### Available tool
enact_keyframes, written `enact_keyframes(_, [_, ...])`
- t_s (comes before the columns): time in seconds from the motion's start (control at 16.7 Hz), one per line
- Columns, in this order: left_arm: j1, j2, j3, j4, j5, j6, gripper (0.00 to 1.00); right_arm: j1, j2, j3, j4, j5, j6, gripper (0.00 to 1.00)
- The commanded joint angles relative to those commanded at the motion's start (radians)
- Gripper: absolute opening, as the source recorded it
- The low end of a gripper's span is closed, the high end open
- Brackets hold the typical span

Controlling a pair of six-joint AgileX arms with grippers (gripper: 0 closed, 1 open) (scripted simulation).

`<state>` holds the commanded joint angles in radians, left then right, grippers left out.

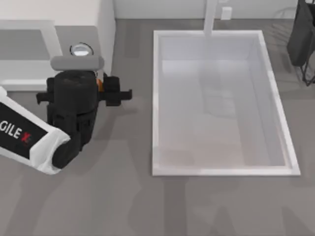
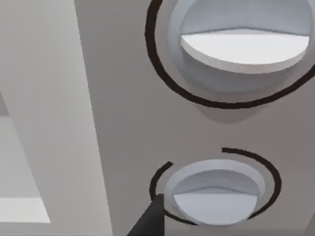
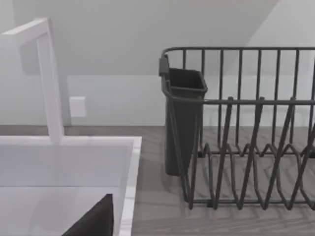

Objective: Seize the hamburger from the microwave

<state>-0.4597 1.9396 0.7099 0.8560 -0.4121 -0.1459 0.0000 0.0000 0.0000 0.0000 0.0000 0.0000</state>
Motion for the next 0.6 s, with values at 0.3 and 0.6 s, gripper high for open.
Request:
enact_keyframes(0.3, [-0.009,0.138,-0.058,0.195,0.01,0.0,0.0,0.0,0.0,0.0,0.0,0.0,0.0,1.0])
enact_keyframes(0.6, [-0.009,0.144,-0.061,0.202,0.01,0.0,0.08,0.0,0.0,0.0,0.0,0.0,0.0,1.0])
